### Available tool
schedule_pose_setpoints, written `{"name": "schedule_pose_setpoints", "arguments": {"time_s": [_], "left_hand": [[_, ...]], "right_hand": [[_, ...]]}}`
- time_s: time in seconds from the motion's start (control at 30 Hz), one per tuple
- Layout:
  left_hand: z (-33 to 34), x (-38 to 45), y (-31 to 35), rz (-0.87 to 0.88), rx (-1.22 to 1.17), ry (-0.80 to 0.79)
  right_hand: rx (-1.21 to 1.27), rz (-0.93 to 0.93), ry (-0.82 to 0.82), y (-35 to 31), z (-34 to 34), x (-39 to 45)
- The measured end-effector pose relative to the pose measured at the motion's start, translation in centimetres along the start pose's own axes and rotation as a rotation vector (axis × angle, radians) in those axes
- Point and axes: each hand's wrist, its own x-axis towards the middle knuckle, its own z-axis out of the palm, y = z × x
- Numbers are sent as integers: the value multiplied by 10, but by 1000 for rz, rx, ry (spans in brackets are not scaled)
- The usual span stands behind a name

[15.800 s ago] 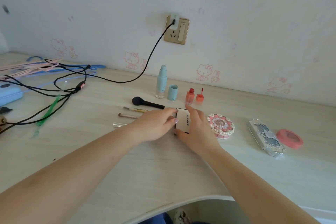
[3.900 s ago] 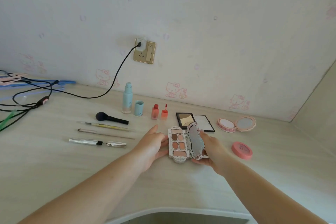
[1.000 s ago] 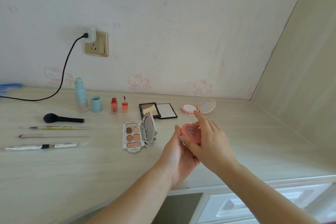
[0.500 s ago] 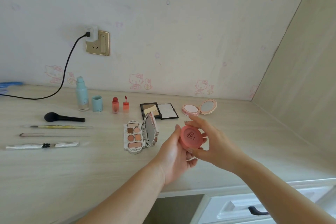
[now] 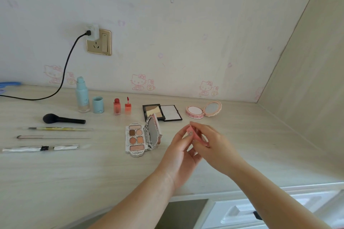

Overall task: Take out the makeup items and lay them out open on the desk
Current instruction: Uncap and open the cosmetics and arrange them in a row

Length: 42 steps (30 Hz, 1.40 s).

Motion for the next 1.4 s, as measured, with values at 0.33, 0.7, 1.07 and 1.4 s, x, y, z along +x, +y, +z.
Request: {"name": "schedule_pose_setpoints", "arguments": {"time_s": [0.33, 0.7, 1.07, 1.4], "left_hand": [[2, 0, -7, 31, -124, 63], [7, 2, -12, 44, -99, 154], [8, 7, -14, 67, -134, 193], [1, 20, -7, 31, -324, 302]], "right_hand": [[1, 26, 31, -3, 4, -2], [-76, 6, 64, -1, 14, 0], [191, 106, 102, 15, 2, 15], [1054, 554, 336, 30, -8, 35]]}}
